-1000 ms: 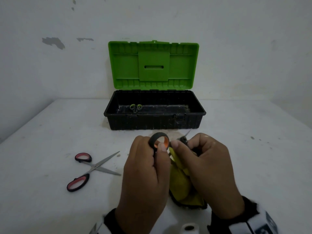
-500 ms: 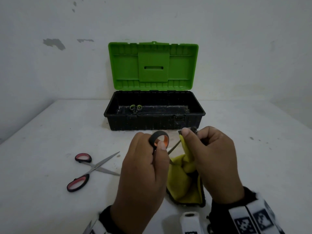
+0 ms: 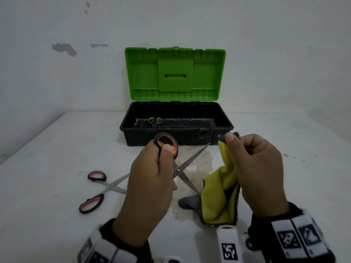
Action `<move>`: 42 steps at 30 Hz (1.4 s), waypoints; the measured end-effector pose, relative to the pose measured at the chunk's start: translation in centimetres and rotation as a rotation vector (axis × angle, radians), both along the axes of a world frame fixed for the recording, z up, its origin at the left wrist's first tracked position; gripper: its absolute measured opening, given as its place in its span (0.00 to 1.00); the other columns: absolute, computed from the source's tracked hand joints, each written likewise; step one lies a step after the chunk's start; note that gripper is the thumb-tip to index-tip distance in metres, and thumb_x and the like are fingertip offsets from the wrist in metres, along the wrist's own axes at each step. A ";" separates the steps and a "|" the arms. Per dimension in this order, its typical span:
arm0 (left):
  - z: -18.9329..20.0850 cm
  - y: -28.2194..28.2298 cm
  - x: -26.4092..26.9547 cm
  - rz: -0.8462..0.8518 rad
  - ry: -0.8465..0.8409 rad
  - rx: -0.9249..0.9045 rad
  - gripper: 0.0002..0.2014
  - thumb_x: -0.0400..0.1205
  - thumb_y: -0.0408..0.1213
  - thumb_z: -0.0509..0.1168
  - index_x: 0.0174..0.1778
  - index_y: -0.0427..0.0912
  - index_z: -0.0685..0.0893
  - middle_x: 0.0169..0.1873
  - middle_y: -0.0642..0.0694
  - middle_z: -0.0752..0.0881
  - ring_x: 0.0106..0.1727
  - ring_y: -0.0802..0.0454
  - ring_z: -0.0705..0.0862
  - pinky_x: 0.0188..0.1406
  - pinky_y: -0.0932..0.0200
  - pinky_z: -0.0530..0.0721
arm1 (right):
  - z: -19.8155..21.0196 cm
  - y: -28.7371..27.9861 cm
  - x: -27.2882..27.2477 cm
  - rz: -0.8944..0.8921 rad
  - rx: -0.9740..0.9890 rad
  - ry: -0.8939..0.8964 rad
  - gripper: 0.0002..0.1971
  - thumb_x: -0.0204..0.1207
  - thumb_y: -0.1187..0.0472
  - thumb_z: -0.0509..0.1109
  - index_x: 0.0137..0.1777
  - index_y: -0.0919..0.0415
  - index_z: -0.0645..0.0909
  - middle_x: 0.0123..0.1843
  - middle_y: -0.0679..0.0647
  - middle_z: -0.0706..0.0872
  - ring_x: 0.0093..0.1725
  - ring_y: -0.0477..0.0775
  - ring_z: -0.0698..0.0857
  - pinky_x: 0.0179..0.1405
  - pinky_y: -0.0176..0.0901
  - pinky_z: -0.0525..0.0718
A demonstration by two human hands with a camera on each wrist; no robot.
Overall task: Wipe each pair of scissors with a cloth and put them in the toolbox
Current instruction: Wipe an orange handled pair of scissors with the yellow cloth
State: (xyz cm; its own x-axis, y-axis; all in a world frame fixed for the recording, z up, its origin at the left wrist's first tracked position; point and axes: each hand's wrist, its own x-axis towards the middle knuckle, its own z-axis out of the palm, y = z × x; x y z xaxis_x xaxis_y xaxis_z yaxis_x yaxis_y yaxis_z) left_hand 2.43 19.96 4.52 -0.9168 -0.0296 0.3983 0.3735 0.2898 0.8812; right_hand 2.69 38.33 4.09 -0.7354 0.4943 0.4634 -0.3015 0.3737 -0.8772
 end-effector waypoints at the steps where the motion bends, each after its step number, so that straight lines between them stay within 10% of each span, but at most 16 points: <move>1: 0.2 -0.2 -0.3 -0.041 -0.140 0.058 0.18 0.87 0.47 0.52 0.39 0.40 0.76 0.27 0.44 0.72 0.22 0.51 0.78 0.25 0.54 0.86 | -0.1 -0.4 0.5 0.056 0.016 -0.010 0.18 0.74 0.49 0.77 0.31 0.61 0.78 0.21 0.57 0.81 0.19 0.58 0.79 0.19 0.37 0.75; 9: 0.7 -0.1 -1.0 -0.157 -0.557 0.390 0.14 0.87 0.43 0.58 0.40 0.41 0.80 0.31 0.42 0.67 0.26 0.53 0.68 0.28 0.52 0.86 | -1.4 -3.3 2.5 0.323 0.214 -0.083 0.13 0.61 0.49 0.84 0.25 0.47 0.82 0.27 0.42 0.85 0.26 0.43 0.82 0.25 0.25 0.73; 15: 1.1 -0.2 -0.9 -0.253 -0.598 0.478 0.11 0.88 0.42 0.57 0.45 0.38 0.75 0.28 0.45 0.67 0.21 0.55 0.66 0.22 0.57 0.80 | -1.8 -3.2 2.0 0.250 0.109 -0.082 0.15 0.57 0.38 0.79 0.28 0.50 0.86 0.26 0.45 0.87 0.25 0.44 0.81 0.25 0.32 0.77; 37: 0.9 -0.5 -1.1 -0.250 -0.528 0.416 0.11 0.86 0.40 0.58 0.42 0.37 0.77 0.28 0.41 0.64 0.21 0.54 0.64 0.19 0.56 0.78 | -1.5 -3.6 1.8 0.212 -0.100 -0.098 0.16 0.67 0.48 0.80 0.26 0.55 0.80 0.21 0.59 0.82 0.20 0.55 0.77 0.23 0.53 0.82; 42: 0.7 -0.5 -0.9 -0.249 -0.541 0.409 0.13 0.86 0.41 0.58 0.39 0.38 0.75 0.25 0.43 0.64 0.20 0.53 0.64 0.18 0.57 0.77 | -1.8 -4.3 2.2 0.277 0.002 -0.104 0.13 0.64 0.46 0.81 0.28 0.51 0.82 0.23 0.52 0.83 0.22 0.47 0.77 0.22 0.39 0.77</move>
